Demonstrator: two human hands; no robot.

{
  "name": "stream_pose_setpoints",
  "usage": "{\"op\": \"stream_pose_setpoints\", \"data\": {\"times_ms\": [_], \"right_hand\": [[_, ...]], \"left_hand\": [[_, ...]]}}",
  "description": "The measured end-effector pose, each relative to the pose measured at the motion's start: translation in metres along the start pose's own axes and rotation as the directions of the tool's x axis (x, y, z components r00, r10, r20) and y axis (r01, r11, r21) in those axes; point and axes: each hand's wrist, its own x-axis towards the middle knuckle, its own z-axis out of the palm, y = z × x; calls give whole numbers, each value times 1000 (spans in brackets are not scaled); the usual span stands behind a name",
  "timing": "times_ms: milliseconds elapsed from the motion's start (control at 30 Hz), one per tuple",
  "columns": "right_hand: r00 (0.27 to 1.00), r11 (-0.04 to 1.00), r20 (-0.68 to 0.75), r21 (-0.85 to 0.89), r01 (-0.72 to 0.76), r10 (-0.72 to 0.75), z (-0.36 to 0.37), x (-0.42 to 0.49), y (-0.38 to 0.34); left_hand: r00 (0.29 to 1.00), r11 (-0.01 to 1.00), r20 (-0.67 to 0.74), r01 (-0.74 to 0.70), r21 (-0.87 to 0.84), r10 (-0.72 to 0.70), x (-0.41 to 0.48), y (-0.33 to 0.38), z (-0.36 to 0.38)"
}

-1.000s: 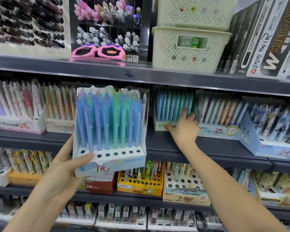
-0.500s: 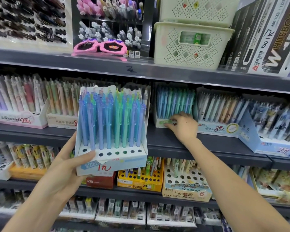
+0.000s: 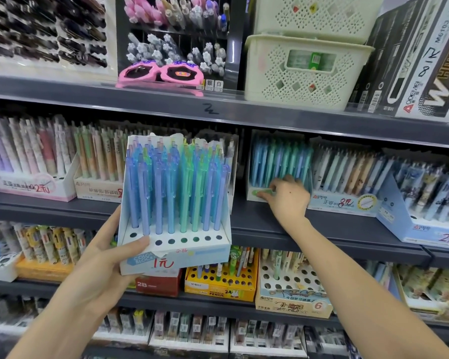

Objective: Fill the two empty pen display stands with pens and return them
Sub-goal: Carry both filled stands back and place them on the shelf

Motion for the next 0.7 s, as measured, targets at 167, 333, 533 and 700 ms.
{"op": "stream_pose_setpoints", "data": {"times_ms": [167,333,533,700], "right_hand": [[996,999,87,-28,-19,22,12,18,5],[993,999,115,52,-18,12,19,23,8],[990,966,142,253,-47,11,-8,-1,22],[993,948,120,316,-47,9,-58,-55,43]], "left_hand": [[1000,1000,-14,-3,-6,3,1,1,-2],[1000,1000,-21,-3,5,3,0,4,2],[1000,1000,-10,6,29,-6,-4,5,12],[1000,999,18,24,33,-24,-15,0,32]]}}
